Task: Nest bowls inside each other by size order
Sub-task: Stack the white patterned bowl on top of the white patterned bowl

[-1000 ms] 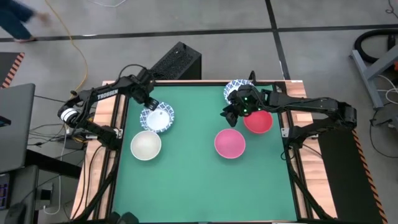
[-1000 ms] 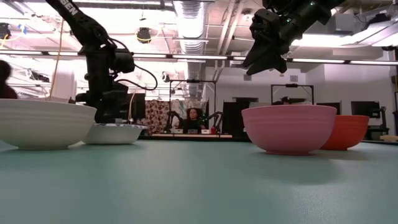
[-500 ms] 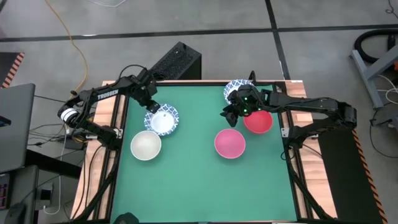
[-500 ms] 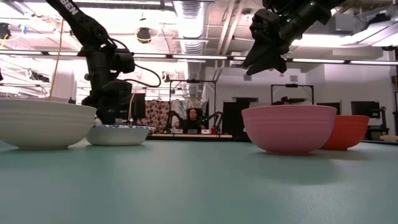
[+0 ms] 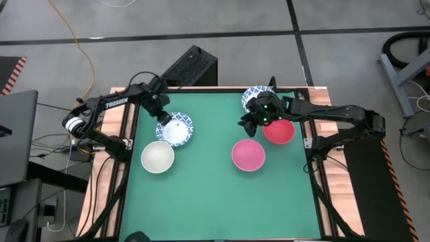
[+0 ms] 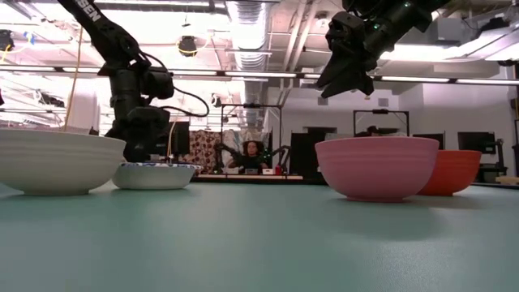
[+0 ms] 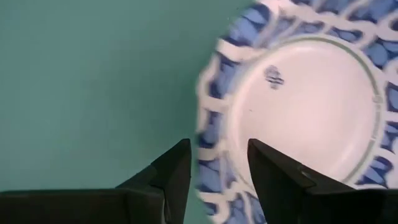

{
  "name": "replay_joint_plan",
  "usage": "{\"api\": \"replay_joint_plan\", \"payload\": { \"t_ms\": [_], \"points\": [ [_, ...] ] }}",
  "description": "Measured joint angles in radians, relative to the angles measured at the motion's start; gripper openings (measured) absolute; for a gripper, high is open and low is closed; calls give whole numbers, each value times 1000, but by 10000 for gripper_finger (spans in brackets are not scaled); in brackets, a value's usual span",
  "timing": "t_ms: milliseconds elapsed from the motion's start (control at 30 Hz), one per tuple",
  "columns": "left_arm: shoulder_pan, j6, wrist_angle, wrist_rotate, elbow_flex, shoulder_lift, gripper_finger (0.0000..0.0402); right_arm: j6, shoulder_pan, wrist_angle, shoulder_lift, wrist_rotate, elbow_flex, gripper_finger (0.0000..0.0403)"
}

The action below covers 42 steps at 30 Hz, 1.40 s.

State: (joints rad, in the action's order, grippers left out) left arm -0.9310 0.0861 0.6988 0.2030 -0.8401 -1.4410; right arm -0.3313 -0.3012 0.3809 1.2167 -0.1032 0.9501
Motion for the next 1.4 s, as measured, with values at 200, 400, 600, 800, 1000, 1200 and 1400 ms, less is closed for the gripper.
{"api": "replay_joint_plan", "payload": {
  "t_ms": [200, 400, 600, 800, 1000, 1200, 1400],
  "points": [
    [-4, 0, -19, -6, 45, 0, 151, 0, 0, 0, 0, 0, 0, 175],
    [-5, -16, -52, -2, 75, 0, 148, 0, 0, 0, 0, 0, 0, 175],
    [-5, -41, -58, 2, 75, 0, 83, -20, 2, -5, 0, 56, -2, 175],
    [2, -74, -71, 37, 75, 0, 10, -136, 0, 1, 0, 213, -45, 175],
    [33, -140, -83, 92, 40, 1, 3, -193, -9, -23, 0, 219, -46, 175],
    [91, -203, -136, 92, -32, 2, 2, -219, 1, -111, 0, 212, -46, 175],
    [146, -229, -148, 92, -123, 2, 2, -220, 15, -148, 0, 204, -46, 175]
  ]
}}
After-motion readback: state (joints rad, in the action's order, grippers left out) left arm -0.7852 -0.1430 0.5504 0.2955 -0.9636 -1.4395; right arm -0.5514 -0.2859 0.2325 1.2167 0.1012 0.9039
